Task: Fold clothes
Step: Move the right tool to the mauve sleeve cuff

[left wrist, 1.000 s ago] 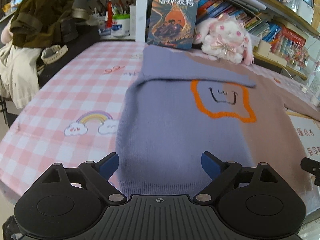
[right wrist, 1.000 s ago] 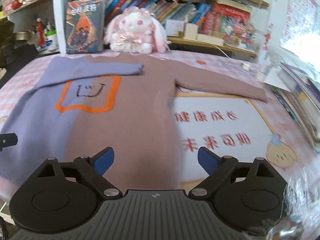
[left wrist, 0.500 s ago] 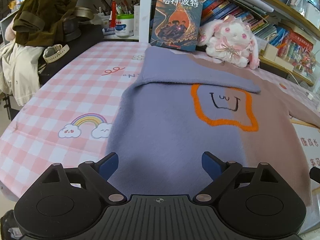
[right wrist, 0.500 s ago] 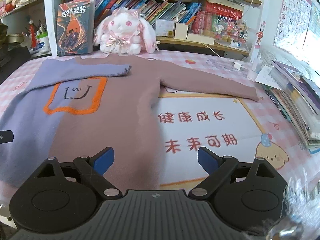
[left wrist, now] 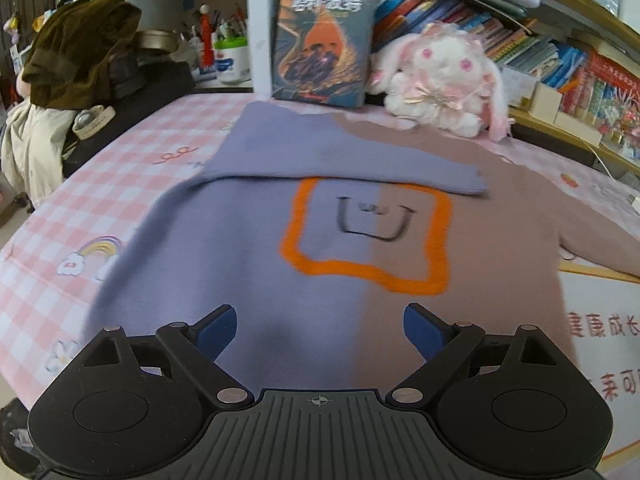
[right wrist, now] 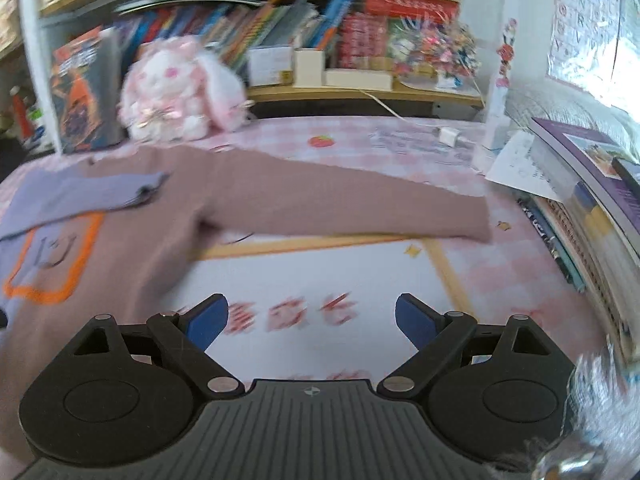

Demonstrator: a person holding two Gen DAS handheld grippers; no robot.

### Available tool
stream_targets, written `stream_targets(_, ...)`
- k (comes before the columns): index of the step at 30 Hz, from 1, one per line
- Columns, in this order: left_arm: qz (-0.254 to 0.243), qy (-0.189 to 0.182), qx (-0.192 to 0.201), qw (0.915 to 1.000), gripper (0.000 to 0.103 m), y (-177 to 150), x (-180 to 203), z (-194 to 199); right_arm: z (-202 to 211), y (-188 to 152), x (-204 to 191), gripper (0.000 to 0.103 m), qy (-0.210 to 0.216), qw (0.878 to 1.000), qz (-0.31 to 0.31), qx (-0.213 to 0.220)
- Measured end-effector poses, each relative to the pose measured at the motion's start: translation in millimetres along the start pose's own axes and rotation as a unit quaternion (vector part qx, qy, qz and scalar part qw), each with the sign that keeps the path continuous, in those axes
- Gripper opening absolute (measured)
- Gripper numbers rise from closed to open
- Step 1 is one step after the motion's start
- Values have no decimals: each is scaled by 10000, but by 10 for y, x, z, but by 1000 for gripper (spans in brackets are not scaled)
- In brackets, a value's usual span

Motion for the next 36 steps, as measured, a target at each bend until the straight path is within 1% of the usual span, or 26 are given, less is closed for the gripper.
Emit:
stream_targets(5, 208, 289, -147, 9993, 93, -97, 122, 81, -159, 152, 403, 91, 152, 9998, -56, -109)
stream_targets(9, 376, 585, -297, 9971, 93, -185, 107, 140, -274, 222, 648, 91, 246, 9994, -169, -179)
stream_targets(16, 302, 879, -397, 9949, 93, -288, 135, 257, -427, 266, 989, 91, 253, 9982, -480, -273)
stream_targets(22, 271, 1041, -513, 9929, 93, -371, 127, 306, -516, 245, 1147, 91, 274, 9965, -678, -396)
stream_targets(27, 206, 1094, -594, 9920, 93, -451, 144, 337, -564, 215, 1228, 91, 309, 9954, -776, -477)
stream_targets(36, 165, 1204, -716, 9900, 93, -548, 122, 378, -663, 299, 1256, 91, 388, 9951, -800, -435)
Point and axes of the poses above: each gripper's, at about its wrist camera, not at the fingertips, and z roughly against the way its jaws point, x to its right, y to its top, the point moved 10 cm from there along -z, roughly the way its jaws point, and after that the axes turned 11 degrees about y, right-handed, at the moved point
